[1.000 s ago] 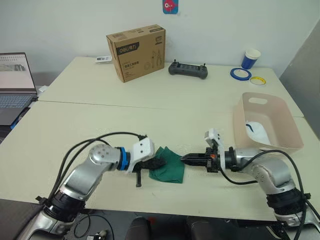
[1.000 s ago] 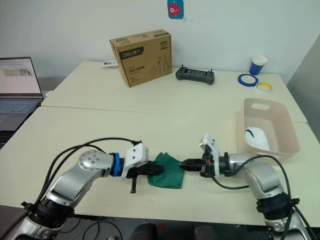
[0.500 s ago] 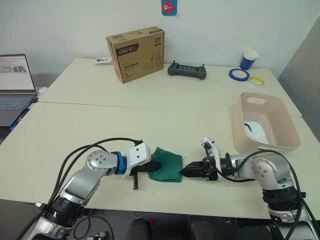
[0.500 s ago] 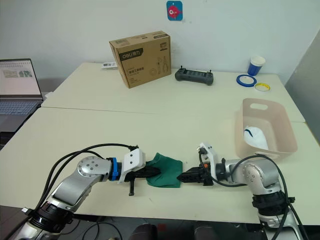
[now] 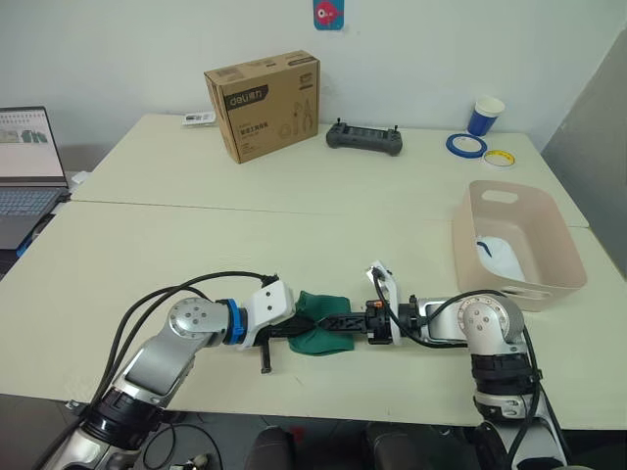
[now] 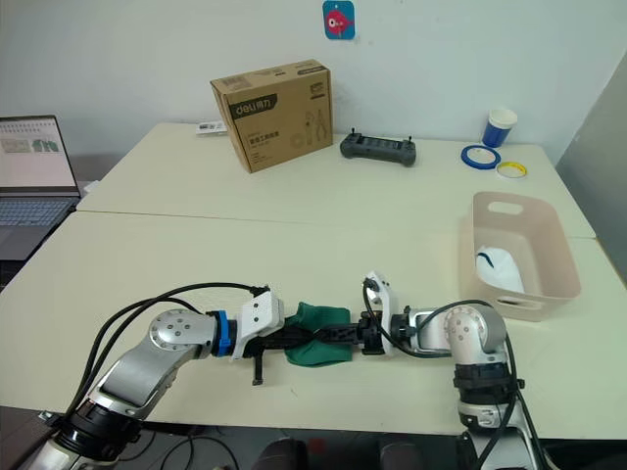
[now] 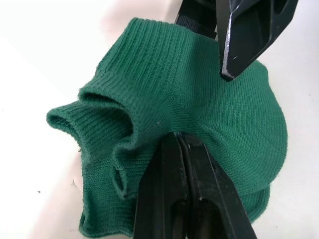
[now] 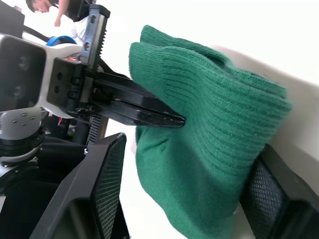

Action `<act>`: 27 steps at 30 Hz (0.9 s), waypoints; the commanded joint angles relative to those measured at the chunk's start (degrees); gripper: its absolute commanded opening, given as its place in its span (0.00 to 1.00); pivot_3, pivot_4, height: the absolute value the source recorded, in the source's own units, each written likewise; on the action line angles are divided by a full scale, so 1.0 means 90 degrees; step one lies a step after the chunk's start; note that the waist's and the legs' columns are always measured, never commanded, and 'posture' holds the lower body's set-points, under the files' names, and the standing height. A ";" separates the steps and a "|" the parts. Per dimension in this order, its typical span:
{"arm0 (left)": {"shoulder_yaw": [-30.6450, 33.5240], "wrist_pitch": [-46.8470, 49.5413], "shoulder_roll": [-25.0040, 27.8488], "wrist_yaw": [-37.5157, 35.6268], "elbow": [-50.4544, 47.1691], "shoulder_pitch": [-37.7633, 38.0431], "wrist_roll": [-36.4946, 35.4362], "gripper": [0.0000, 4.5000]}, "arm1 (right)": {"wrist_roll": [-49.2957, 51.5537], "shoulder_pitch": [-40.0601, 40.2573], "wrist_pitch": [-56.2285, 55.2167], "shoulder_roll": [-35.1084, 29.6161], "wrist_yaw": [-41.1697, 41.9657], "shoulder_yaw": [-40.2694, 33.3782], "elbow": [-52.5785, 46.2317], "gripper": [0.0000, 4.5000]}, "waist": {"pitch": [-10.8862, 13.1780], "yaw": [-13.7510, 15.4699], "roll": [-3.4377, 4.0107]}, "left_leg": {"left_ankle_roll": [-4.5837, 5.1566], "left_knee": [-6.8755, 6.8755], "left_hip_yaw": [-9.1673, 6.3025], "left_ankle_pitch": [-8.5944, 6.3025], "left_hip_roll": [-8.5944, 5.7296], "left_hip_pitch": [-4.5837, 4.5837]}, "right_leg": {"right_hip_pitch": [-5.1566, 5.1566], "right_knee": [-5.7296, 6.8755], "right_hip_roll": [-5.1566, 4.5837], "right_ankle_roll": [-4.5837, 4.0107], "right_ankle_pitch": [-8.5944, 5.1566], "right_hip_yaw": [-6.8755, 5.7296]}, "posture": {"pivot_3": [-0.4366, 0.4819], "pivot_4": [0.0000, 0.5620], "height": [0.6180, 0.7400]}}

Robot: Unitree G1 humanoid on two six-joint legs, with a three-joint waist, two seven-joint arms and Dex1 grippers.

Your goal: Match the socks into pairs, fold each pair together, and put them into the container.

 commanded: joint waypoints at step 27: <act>0.2218 0.2946 -0.0212 0.0781 -0.1375 -0.1762 -0.3867 0.99 | 0.0308 -0.1031 -0.1492 -0.2516 0.0547 -0.1026 -0.1717 0.00 | 0.0013 0.0030 -0.0001 | 0.0000 0.0012 -0.0004 0.0001 -0.0008 -0.0108 | -0.0096 -0.0004 -0.0002 0.0016 0.0009 -0.0003 | 0.48 0.27 1.00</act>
